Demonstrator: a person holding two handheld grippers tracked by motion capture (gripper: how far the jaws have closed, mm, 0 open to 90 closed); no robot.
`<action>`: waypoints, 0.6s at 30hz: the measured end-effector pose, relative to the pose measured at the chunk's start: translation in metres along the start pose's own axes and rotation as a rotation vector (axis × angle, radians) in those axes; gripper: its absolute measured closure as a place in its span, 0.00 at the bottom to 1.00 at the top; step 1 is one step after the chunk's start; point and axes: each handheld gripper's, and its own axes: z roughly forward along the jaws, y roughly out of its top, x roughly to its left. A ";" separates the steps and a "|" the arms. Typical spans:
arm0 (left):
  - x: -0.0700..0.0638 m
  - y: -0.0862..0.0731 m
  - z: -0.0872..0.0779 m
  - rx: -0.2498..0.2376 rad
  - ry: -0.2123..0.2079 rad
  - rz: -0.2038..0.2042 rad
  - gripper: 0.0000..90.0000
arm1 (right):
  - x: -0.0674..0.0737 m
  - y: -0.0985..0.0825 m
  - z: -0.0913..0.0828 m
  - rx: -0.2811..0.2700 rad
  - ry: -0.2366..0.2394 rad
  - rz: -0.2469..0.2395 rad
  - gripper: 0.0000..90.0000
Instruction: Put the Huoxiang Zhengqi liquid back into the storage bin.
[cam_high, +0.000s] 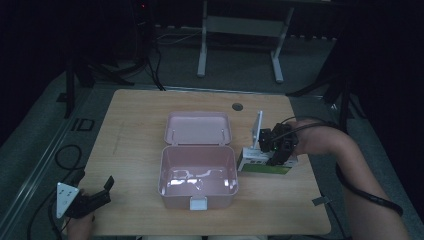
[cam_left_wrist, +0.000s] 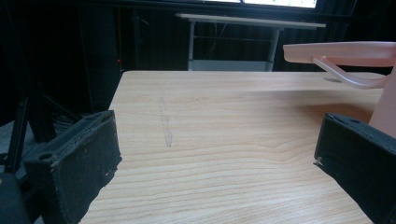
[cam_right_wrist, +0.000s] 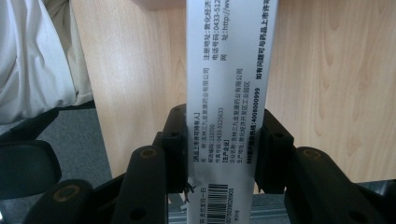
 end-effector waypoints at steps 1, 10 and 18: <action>0.000 0.000 0.000 0.000 0.000 0.000 0.00 | 0.000 0.002 -0.002 0.000 0.002 0.002 0.69; 0.000 0.000 0.000 -0.001 0.000 -0.001 0.00 | 0.004 0.019 -0.013 0.003 0.000 -0.011 0.69; 0.000 0.000 0.000 -0.002 -0.001 -0.003 0.00 | 0.008 0.044 -0.017 -0.012 0.003 -0.042 0.69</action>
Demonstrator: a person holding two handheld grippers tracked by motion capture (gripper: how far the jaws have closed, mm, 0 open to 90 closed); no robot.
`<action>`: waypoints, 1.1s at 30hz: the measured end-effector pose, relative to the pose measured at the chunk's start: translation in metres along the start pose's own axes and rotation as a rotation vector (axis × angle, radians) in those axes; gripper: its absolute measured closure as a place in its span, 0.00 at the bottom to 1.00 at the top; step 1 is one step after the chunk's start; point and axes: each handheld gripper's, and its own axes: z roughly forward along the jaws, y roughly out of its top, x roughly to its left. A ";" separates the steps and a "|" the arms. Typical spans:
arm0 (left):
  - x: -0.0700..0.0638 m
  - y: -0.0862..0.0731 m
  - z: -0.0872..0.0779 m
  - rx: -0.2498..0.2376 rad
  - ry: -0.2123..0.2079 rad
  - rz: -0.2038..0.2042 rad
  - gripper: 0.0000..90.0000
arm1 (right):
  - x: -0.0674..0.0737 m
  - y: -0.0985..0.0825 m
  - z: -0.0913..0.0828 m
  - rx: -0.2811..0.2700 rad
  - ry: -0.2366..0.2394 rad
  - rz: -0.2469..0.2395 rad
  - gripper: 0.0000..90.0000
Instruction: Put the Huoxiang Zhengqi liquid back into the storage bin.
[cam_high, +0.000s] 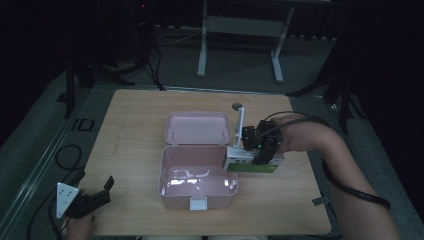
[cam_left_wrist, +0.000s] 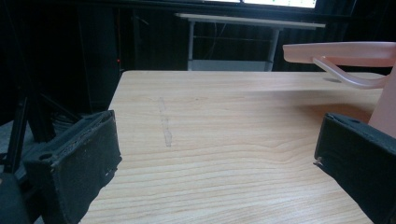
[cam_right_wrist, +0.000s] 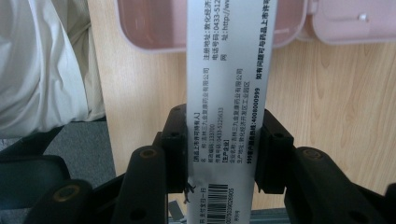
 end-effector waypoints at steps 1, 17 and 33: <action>0.000 0.000 0.000 0.000 0.000 0.000 0.00 | 0.000 0.000 0.000 0.000 0.000 0.000 0.69; 0.000 0.000 0.000 -0.004 -0.004 -0.001 0.00 | 0.013 0.063 0.004 -0.013 0.012 -0.084 0.69; 0.000 0.000 0.000 -0.002 -0.005 -0.003 0.00 | 0.022 0.110 0.026 -0.023 0.031 -0.121 0.69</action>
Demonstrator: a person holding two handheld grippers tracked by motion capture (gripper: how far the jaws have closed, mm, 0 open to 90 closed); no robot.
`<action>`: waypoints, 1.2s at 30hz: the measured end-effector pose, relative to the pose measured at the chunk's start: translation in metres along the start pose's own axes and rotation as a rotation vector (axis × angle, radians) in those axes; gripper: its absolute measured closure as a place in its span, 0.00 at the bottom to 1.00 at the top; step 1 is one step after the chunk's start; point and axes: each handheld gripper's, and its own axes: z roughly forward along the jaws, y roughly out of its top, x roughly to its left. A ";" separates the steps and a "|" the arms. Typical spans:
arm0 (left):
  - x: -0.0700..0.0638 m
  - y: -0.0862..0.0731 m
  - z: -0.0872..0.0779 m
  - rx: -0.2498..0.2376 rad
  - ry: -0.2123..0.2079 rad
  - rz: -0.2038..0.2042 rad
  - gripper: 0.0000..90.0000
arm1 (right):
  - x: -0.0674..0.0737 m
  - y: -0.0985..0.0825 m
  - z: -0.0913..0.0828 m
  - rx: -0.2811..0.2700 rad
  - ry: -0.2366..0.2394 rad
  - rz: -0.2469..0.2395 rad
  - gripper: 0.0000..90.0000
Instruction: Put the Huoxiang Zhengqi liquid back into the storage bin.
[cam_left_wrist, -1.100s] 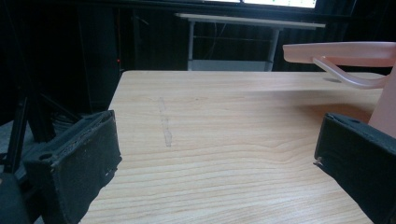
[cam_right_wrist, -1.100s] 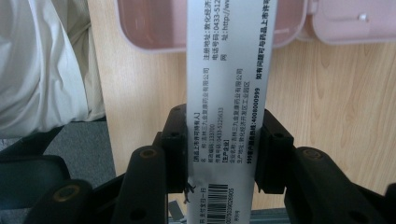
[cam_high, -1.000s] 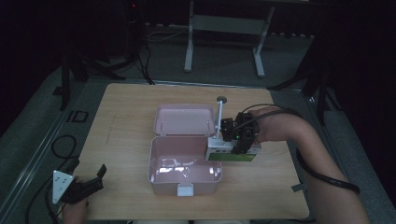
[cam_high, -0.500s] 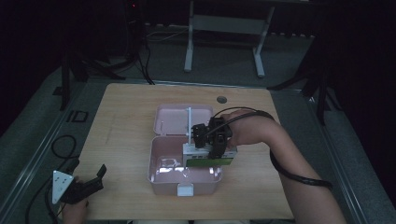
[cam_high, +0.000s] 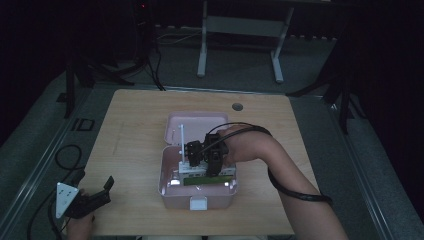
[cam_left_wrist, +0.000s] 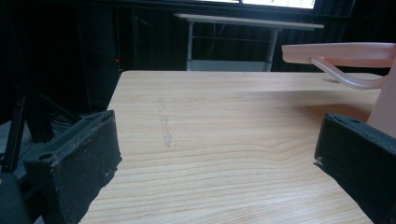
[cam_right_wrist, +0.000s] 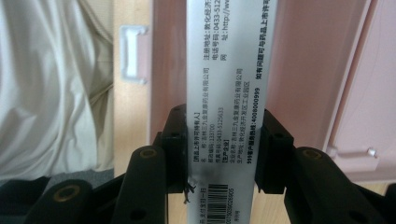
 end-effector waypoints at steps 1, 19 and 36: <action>0.000 0.000 0.000 -0.001 -0.001 0.000 0.00 | 0.000 0.002 0.003 0.007 0.004 -0.001 0.69; 0.000 0.000 0.000 0.001 -0.002 0.000 0.00 | -0.009 0.003 0.062 0.040 0.054 0.046 0.69; 0.000 0.000 0.000 0.001 -0.004 0.000 0.00 | -0.011 0.005 0.104 0.035 0.068 0.076 0.69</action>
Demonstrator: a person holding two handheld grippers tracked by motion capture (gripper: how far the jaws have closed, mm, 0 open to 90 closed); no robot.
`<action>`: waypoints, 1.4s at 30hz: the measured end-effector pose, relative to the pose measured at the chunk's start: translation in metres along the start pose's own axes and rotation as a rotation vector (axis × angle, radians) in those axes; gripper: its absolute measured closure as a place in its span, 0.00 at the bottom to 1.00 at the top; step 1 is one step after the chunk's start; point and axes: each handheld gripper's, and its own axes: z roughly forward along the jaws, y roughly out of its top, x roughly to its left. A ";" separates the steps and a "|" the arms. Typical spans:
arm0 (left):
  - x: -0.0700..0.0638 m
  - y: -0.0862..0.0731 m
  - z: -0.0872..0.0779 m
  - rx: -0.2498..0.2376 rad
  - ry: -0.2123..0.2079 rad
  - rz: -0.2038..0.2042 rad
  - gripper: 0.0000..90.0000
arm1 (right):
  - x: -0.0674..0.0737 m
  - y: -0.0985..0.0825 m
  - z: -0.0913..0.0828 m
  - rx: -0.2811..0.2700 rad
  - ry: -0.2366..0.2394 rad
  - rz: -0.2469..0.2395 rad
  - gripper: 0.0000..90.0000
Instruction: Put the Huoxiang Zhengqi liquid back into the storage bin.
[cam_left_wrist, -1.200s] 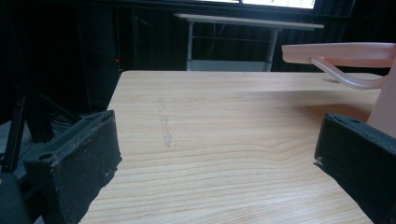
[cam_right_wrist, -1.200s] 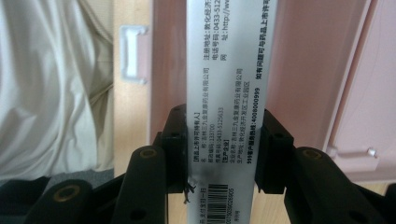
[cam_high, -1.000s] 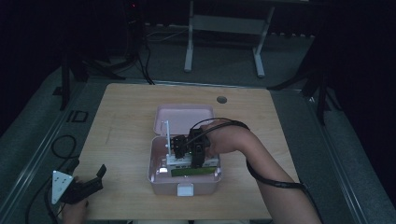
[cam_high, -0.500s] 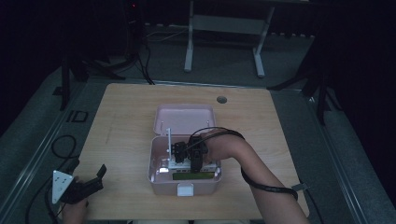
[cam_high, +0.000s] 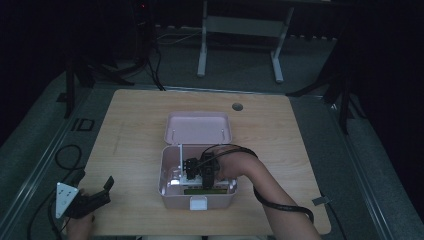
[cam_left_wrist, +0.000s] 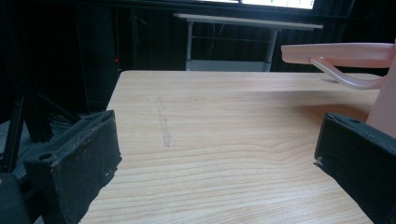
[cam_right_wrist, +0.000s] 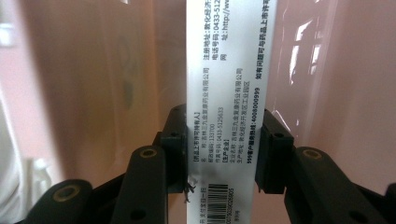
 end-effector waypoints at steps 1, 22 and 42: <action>0.000 0.000 0.000 0.000 0.000 0.000 0.00 | 0.000 0.000 0.002 0.002 0.000 -0.001 0.69; 0.000 0.000 0.000 0.000 0.000 0.001 0.00 | 0.001 -0.011 -0.012 -0.086 0.004 -0.003 0.54; 0.000 0.000 0.000 -0.003 -0.002 0.002 0.00 | -0.007 -0.068 -0.082 -0.338 -0.116 0.118 0.18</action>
